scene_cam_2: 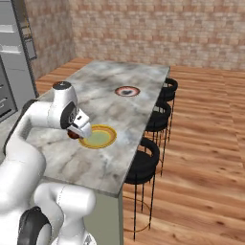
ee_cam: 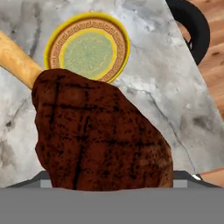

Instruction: Transport the steak and lime to the fridge. Place the steak on the rack containing meat and place the lime on the rack containing the vegetable, ensuring meats and vegetables are on different racks.

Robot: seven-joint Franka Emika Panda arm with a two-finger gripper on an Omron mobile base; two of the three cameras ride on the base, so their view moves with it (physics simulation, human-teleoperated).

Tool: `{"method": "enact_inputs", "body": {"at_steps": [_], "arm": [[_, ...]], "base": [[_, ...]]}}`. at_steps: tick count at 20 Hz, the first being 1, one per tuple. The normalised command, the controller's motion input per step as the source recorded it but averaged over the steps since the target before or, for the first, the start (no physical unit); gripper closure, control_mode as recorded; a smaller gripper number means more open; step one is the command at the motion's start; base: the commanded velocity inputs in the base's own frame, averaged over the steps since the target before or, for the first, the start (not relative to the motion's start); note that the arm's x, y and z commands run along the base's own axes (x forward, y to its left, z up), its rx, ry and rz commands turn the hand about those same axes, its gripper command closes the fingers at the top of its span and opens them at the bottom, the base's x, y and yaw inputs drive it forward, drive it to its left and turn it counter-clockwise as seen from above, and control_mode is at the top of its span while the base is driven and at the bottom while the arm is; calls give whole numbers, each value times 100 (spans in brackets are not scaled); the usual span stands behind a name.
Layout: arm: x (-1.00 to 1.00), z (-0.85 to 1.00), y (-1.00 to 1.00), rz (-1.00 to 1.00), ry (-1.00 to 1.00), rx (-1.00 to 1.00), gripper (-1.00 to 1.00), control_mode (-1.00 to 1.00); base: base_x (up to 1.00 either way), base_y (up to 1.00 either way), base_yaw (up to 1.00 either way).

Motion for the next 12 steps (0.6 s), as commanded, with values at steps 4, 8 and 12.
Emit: {"method": "enact_inputs", "body": {"at_steps": [4,8,12], "arm": [[-86,95,-5,9,-7,-3,100,-100],[-92,84,-8,11,-10,-1,100,-100],[-100,55,-4,16,-15,-2,100,-100]], "base": [[0,0,0],[0,0,0],[0,0,0]]}}
